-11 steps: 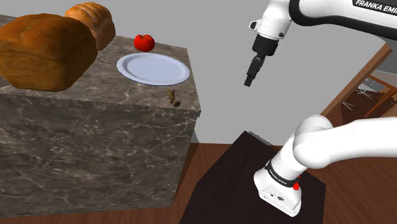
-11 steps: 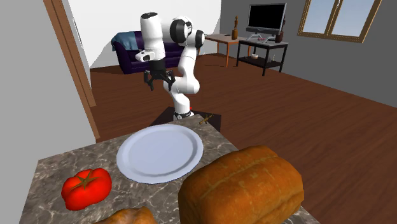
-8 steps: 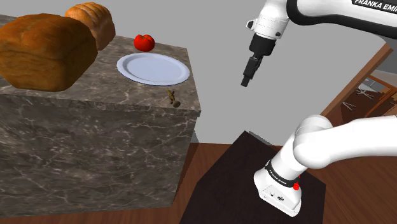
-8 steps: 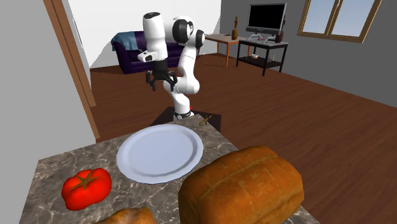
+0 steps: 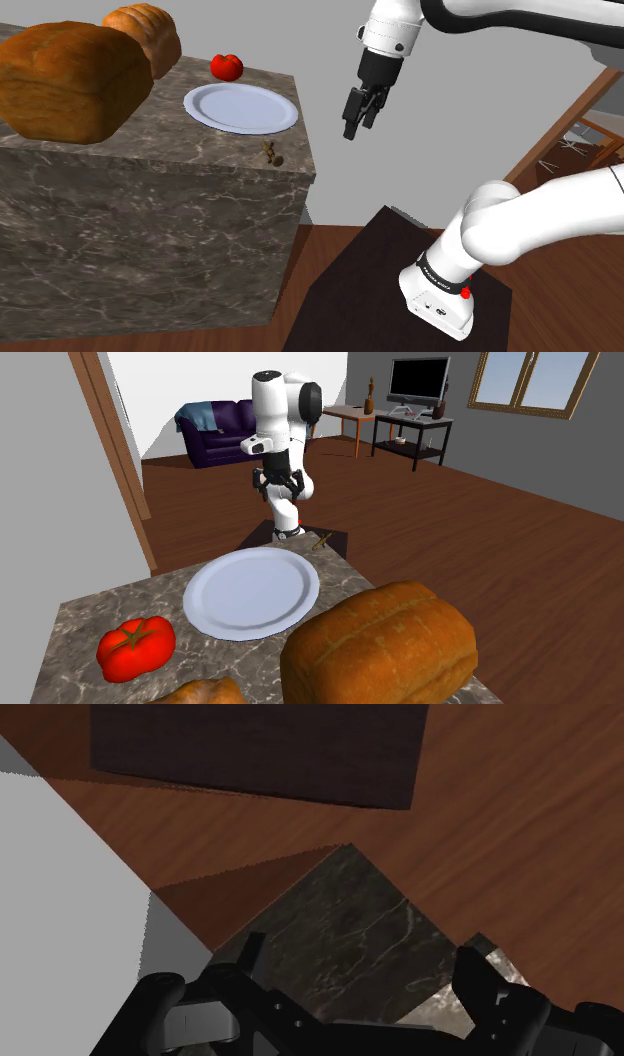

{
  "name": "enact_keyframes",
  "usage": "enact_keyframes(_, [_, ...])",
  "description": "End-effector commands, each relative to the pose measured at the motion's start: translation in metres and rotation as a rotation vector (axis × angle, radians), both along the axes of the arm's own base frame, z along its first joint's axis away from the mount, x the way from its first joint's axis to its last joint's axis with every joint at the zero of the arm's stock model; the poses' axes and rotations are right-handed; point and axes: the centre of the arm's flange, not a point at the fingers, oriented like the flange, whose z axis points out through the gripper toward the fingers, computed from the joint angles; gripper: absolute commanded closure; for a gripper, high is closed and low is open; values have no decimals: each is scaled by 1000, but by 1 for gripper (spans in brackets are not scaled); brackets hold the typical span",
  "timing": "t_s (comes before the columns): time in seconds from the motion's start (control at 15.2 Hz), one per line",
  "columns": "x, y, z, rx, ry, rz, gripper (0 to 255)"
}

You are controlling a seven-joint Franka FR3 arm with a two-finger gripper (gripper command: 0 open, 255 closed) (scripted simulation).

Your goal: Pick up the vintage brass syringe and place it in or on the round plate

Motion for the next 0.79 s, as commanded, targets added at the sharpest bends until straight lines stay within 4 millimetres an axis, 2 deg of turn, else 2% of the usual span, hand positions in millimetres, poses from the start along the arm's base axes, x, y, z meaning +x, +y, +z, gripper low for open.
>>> enact_keyframes(0.0, [11, 25, -3, -2, 3, -35, 0])
enact_keyframes(0.73, [84, 153, -7, -18, 16, -210, 0])
